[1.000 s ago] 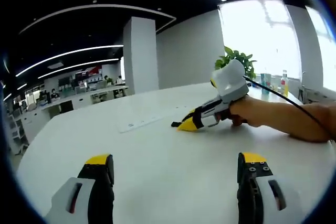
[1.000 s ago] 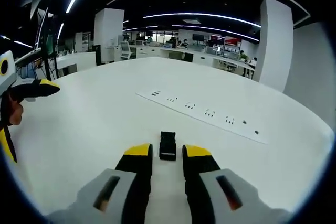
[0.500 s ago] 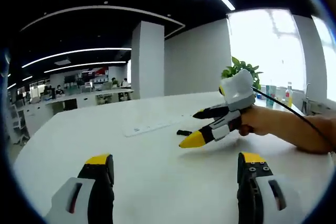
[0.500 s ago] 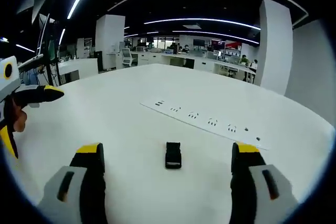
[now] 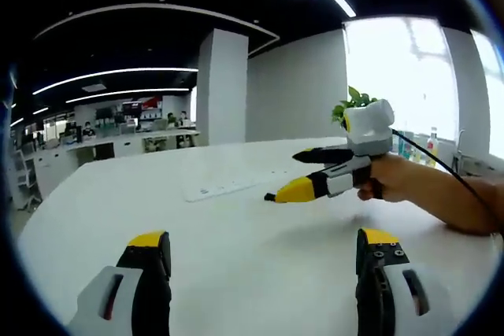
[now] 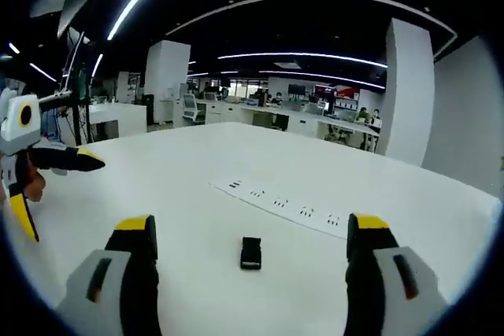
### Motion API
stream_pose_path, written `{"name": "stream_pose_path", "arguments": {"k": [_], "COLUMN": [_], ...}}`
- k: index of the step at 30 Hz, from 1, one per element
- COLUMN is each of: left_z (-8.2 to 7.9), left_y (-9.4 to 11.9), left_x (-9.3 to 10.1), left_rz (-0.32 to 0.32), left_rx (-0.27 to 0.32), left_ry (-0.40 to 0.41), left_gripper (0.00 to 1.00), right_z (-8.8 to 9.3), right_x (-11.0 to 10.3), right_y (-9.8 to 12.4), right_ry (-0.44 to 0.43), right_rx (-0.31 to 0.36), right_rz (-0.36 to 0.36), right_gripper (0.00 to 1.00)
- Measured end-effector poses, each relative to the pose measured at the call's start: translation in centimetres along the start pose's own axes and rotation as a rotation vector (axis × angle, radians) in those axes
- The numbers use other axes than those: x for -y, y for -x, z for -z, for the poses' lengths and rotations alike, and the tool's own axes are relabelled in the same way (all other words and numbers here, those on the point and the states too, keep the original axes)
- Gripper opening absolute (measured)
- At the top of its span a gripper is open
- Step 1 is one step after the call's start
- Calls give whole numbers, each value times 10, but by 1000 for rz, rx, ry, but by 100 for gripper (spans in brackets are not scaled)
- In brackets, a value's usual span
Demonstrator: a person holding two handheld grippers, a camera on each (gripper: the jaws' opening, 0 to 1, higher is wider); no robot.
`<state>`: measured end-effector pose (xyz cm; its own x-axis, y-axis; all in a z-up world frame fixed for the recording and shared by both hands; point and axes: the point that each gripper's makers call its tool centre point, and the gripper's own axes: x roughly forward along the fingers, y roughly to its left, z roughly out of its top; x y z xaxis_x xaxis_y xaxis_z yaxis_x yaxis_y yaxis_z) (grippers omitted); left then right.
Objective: Snap the two parts of the plastic buckle together until the buckle closes and remains connected.
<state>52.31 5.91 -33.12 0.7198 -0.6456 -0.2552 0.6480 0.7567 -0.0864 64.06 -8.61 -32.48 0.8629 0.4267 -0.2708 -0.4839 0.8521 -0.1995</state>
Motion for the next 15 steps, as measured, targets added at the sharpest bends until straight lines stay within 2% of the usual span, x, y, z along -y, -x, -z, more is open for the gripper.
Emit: {"name": "stream_pose_path", "arguments": {"k": [1, 4, 11, 15], "left_z": [0, -3, -2, -4], "left_y": [1, 2, 1, -2], "left_x": [2, 8, 5, 3], "left_rz": [1, 22, 19, 22], "left_rx": [1, 9, 10, 10], "left_ry": [-1, 19, -5, -5], "left_gripper": [100, 100, 100, 100], "right_z": [1, -3, 0, 6], "right_x": [1, 2, -4, -3], "right_y": [1, 6, 17, 32], "right_ry": [17, -16, 18, 20], "right_rx": [-10, 11, 11, 13], "right_rz": [8, 19, 39, 60], "right_gripper": [100, 99, 92, 86]}}
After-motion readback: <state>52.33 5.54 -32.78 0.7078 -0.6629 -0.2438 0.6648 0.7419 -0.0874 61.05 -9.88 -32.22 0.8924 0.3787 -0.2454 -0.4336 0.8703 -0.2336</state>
